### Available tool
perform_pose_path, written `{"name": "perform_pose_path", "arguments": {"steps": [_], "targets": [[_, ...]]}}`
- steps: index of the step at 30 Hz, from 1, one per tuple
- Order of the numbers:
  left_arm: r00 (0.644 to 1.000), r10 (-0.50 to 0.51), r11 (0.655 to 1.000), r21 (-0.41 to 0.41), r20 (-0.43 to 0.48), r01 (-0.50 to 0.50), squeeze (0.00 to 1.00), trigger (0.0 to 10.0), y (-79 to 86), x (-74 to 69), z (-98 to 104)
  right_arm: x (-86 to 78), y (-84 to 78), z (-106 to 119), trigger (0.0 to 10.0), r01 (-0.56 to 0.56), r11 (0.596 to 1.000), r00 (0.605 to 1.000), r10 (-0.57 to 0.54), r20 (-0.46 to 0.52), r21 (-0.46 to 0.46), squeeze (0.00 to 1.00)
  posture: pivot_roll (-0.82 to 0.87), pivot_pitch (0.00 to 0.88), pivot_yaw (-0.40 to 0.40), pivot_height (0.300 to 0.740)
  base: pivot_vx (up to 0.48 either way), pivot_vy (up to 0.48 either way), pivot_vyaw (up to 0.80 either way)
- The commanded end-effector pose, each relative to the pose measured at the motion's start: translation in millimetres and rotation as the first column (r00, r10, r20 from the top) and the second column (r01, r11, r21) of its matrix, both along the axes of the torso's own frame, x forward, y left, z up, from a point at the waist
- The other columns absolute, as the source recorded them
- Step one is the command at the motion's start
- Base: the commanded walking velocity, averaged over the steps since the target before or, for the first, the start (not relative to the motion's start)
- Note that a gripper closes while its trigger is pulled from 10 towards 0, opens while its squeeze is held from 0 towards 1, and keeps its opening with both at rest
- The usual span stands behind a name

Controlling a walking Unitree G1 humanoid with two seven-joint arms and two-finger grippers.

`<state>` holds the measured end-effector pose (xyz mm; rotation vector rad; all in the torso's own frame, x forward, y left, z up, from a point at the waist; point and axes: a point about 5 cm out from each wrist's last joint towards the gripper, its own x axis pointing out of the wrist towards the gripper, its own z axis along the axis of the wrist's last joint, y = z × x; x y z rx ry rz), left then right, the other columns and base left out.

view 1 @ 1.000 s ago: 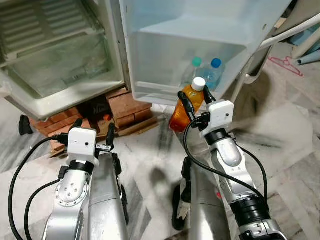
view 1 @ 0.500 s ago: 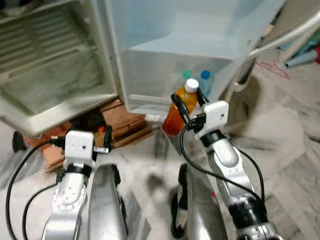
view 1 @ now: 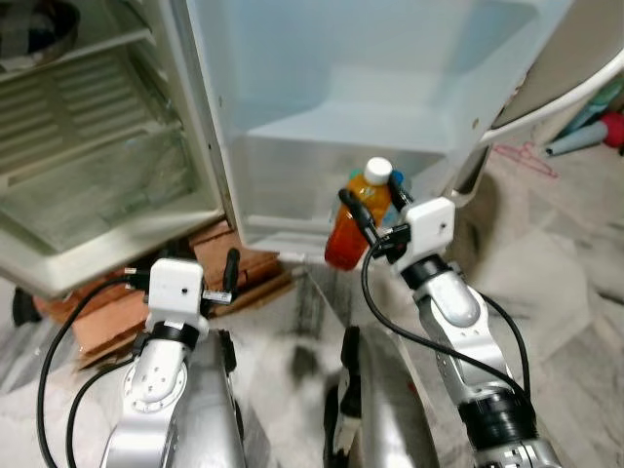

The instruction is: Restocking fridge

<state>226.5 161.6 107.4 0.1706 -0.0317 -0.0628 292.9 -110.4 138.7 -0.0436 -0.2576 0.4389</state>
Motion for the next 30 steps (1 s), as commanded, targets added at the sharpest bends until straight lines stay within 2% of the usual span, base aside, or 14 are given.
{"name": "perform_pose_path", "arguments": {"steps": [1, 6, 10, 12, 18, 21, 22, 23, 24, 25, 30], "targets": [[0.999, 0.029, 1.0, 0.008, -0.019, -0.029, 0.0, 10.0, 6.9, -3.8, -3.4, -2.4, 12.4, 6.5, 10.0, -0.063, 0.998, 0.998, 0.062, 0.023, 0.012, 0.0, 0.11, 0.192, -0.053, 0.566, 0.315, 0.0, 0.0], [0.999, 0.042, 0.999, 0.01, -0.025, -0.042, 0.0, 10.0, 8.3, -4.5, -3.9, -2.4, 17.8, 5.1, 10.0, -0.111, 0.994, 0.994, 0.111, 0.01, -0.002, 0.0, 0.11, 0.202, -0.052, 0.566, 0.109, 0.0, 0.0], [0.996, 0.067, 0.997, 0.031, -0.057, -0.065, 0.0, 10.0, 10.7, -9.0, -7.8, -0.9, 30.2, 3.7, 10.0, -0.195, 0.98, 0.98, 0.196, 0.018, -0.042, 0.0, 0.12, 0.22, -0.051, 0.566, 0.0, 0.0, 0.0], [0.99, 0.096, 0.995, 0.043, -0.104, -0.092, 0.0, 10.0, 17.3, -17.9, -13.6, 6.5, 40.3, 6.3, 10.0, -0.235, 0.968, 0.969, 0.24, 0.053, -0.093, 0.0, 0.14, 0.249, -0.052, 0.566, 0.0, 0.0, 0.0], [0.979, 0.139, 0.99, 0.036, -0.151, -0.135, 0.0, 10.0, 23.5, -31.2, -16.9, 17.5, 50.3, 12.0, 10.0, -0.257, 0.955, 0.956, 0.273, 0.102, -0.152, 0.0, 0.16, 0.286, -0.061, 0.566, 0.0, 0.0, 0.0], [0.967, 0.162, 0.986, -0.013, -0.199, -0.167, 0.0, 10.0, 26.8, -45.3, -15.5, 29.1, 64.8, 18.0, 10.0, -0.253, 0.934, 0.939, 0.3, 0.169, -0.253, 0.0, 0.2, 0.338, -0.069, 0.566, 0.0, 0.0, 0.0], [0.967, 0.162, 0.986, -0.013, -0.199, -0.167, 0.0, 10.0, 26.8, -45.3, -15.5, 29.1, 64.8, 18.0, 10.0, -0.253, 0.934, 0.939, 0.3, 0.169, -0.253, 0.0, 0.2, 0.338, -0.069, 0.566, 0.0, 0.0, 0.0], [0.963, 0.165, 0.985, -0.018, -0.212, -0.173, 0.0, 10.0, 28.4, -52.9, -12.4, 32.2, 70.4, 18.7, 10.0, -0.242, 0.922, 0.931, 0.308, 0.194, -0.301, 0.0, 0.22, 0.369, -0.07, 0.566, 0.0, 0.0, 0.0], [0.963, 0.165, 0.985, -0.018, -0.212, -0.173, 0.0, 10.0, 28.4, -52.9, -12.4, 32.2, 70.4, 18.7, 10.0, -0.242, 0.922, 0.931, 0.308, 0.194, -0.301, 0.0, 0.22, 0.369, -0.07, 0.566, 0.0, 0.0, 0.0], [0.959, 0.167, 0.984, -0.026, -0.231, -0.177, 0.0, 10.0, 29.1, -58.9, -10.1, 36.9, 74.5, 19.6, 10.0, -0.201, 0.903, 0.921, 0.307, 0.241, -0.379, 0.0, 0.24, 0.386, -0.07, 0.566, 0.0, 0.0, 0.0], [0.948, 0.165, 0.98, -0.065, -0.273, -0.189, 0.0, 10.0, 27.3, -79.1, -3.6, 43.4, 79.0, 18.7, 10.0, -0.14, 0.869, 0.908, 0.304, 0.289, -0.474, 0.0, 0.28, 0.443, -0.061, 0.566, 0.0, 0.0, 0.0]]}}
